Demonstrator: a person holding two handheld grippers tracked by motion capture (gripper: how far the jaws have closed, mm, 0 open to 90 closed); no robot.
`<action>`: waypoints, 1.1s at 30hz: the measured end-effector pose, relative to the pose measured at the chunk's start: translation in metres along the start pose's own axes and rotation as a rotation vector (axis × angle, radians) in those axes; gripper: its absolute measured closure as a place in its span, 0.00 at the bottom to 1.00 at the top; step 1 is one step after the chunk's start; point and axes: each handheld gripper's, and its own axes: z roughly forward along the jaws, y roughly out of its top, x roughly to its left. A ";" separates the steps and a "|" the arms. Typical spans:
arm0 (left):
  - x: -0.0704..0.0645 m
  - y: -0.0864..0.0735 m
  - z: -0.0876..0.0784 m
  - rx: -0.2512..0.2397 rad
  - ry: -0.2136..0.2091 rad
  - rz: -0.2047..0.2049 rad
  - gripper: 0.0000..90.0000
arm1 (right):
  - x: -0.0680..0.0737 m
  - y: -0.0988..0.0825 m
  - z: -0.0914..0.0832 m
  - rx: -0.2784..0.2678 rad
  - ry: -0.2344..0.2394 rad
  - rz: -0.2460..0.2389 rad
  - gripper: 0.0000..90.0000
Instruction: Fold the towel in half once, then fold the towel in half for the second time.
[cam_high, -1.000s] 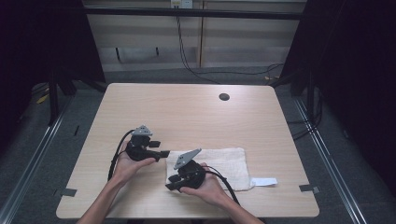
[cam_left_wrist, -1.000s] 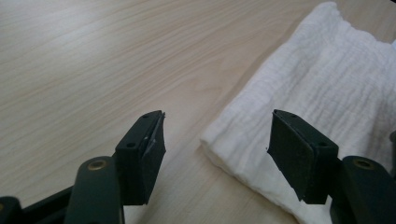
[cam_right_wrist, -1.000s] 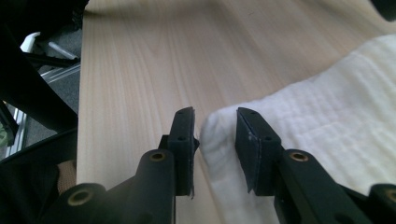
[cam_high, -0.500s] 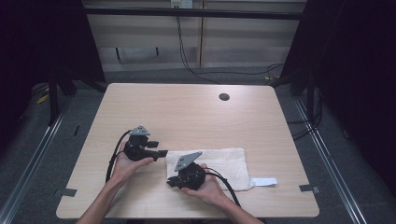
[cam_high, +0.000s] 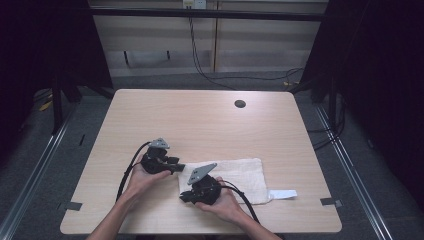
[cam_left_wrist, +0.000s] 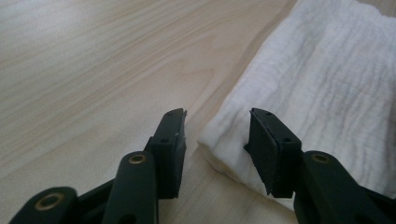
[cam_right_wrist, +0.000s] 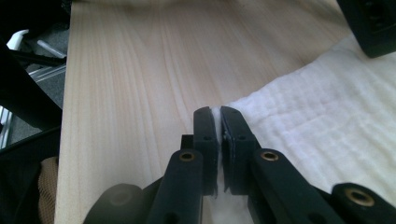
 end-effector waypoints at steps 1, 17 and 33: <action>0.000 -0.001 0.000 -0.001 -0.005 -0.005 0.59 | 0.000 0.000 0.000 -0.001 -0.001 0.004 0.95; 0.001 -0.001 0.003 0.030 -0.011 0.023 0.65 | 0.003 0.000 0.000 -0.004 -0.020 0.012 0.95; -0.010 0.001 0.008 0.056 -0.006 0.082 0.91 | 0.008 0.001 -0.001 0.017 -0.028 0.019 0.94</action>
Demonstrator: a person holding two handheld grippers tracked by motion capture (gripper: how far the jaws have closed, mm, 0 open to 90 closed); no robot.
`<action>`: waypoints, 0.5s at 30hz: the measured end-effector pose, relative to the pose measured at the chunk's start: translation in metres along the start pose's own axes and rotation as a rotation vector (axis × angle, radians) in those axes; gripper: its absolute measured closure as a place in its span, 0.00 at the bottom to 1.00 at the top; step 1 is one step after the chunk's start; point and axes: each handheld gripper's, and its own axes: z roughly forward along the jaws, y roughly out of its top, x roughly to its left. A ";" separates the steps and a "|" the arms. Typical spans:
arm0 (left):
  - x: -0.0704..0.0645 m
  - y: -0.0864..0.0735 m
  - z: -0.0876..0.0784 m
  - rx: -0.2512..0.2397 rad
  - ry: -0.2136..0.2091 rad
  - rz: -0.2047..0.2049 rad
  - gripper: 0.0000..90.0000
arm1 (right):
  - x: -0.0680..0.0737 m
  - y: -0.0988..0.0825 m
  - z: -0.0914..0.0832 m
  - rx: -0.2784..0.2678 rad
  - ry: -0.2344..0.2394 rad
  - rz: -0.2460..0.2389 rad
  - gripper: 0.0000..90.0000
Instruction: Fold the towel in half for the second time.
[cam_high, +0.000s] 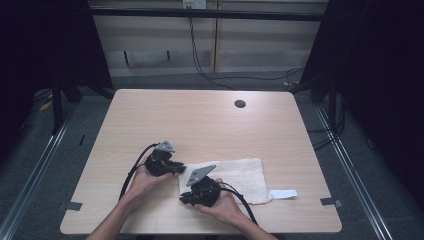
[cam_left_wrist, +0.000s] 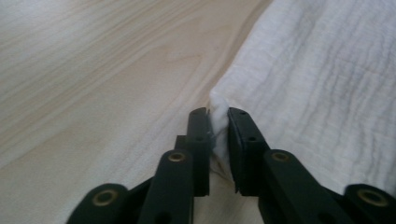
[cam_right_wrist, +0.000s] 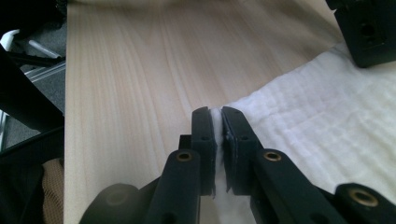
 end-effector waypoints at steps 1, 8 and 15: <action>0.000 0.000 0.000 0.000 0.001 -0.008 0.93 | 0.001 0.000 0.000 0.000 -0.002 0.002 0.94; 0.005 0.000 -0.006 -0.039 -0.040 -0.048 0.95 | 0.001 -0.002 -0.004 -0.007 0.001 0.019 0.93; 0.008 0.002 -0.010 -0.059 -0.058 -0.070 0.95 | 0.000 -0.001 -0.007 -0.024 0.019 0.029 0.93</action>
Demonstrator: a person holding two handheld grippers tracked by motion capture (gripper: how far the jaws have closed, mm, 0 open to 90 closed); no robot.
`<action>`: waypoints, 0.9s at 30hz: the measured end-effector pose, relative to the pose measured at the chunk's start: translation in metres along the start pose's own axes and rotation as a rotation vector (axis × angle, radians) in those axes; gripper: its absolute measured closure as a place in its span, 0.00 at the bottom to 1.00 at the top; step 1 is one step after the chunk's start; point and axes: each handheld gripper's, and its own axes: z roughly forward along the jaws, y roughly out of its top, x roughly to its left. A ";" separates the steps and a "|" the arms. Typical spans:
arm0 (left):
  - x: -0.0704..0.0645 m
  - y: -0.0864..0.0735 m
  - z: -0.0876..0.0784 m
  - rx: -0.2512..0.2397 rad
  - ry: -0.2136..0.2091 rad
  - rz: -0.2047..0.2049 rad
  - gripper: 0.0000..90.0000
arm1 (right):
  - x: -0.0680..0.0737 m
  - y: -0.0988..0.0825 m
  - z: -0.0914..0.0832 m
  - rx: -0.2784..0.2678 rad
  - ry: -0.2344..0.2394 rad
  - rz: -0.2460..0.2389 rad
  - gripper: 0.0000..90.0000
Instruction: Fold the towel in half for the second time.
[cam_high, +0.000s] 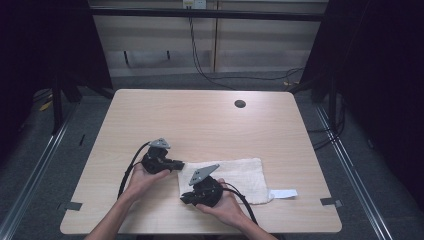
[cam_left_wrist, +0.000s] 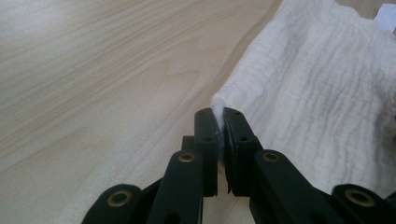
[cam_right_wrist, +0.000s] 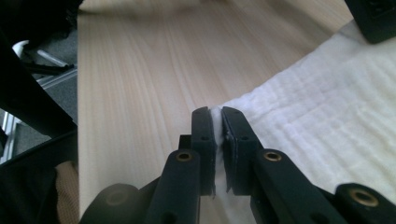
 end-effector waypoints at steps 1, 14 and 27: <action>0.000 0.000 0.000 -0.004 -0.004 -0.003 0.95 | 0.001 0.000 0.000 0.000 0.004 0.003 0.93; 0.002 0.007 -0.017 -0.060 0.009 -0.030 0.95 | 0.001 0.007 -0.006 -0.034 0.032 0.015 0.95; 0.009 0.007 -0.031 -0.073 -0.015 -0.060 0.95 | 0.003 0.022 -0.017 -0.069 0.037 -0.001 0.96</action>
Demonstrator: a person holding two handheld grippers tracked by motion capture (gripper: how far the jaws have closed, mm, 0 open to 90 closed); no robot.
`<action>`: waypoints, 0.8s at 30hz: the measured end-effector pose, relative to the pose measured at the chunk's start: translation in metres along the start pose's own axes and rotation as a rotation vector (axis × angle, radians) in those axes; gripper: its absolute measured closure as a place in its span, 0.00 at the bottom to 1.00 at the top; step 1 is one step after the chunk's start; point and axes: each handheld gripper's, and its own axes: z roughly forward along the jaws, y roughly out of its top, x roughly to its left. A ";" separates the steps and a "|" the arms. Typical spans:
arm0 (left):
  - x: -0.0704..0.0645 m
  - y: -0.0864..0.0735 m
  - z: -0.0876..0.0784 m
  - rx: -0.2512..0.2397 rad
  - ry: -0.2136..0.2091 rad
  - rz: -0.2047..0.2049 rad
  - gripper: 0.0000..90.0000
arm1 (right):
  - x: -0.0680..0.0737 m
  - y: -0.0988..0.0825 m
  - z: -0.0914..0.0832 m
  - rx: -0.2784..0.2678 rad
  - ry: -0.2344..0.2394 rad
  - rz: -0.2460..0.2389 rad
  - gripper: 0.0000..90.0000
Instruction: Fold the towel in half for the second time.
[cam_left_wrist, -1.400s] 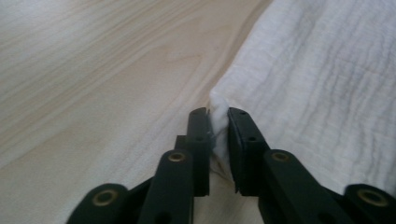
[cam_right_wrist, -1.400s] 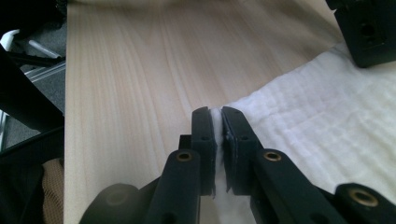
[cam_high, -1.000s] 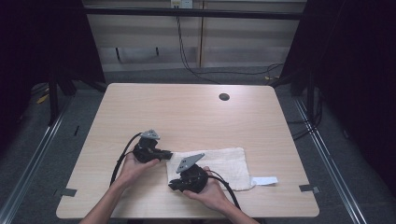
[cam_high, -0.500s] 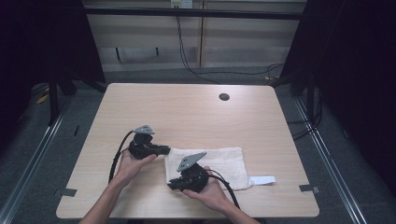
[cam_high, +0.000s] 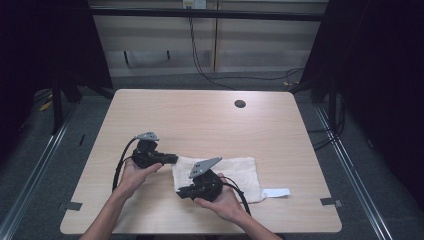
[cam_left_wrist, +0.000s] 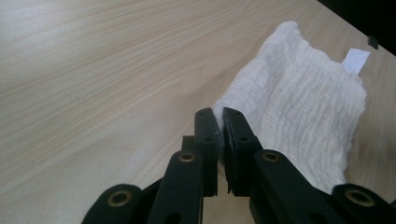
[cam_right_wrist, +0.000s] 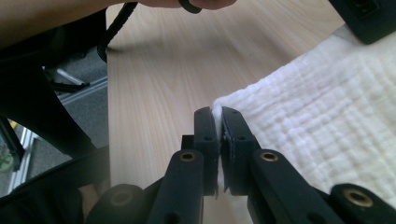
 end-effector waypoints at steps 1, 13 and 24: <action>-0.001 0.001 0.000 -0.002 0.006 0.002 0.94 | 0.001 0.001 0.000 0.002 -0.004 -0.009 0.96; 0.004 0.001 -0.020 0.009 0.034 -0.009 0.94 | 0.006 0.019 -0.003 -0.051 0.009 0.002 0.96; 0.006 0.007 -0.035 0.008 0.043 -0.011 0.95 | 0.014 0.035 -0.008 -0.086 -0.014 -0.019 0.96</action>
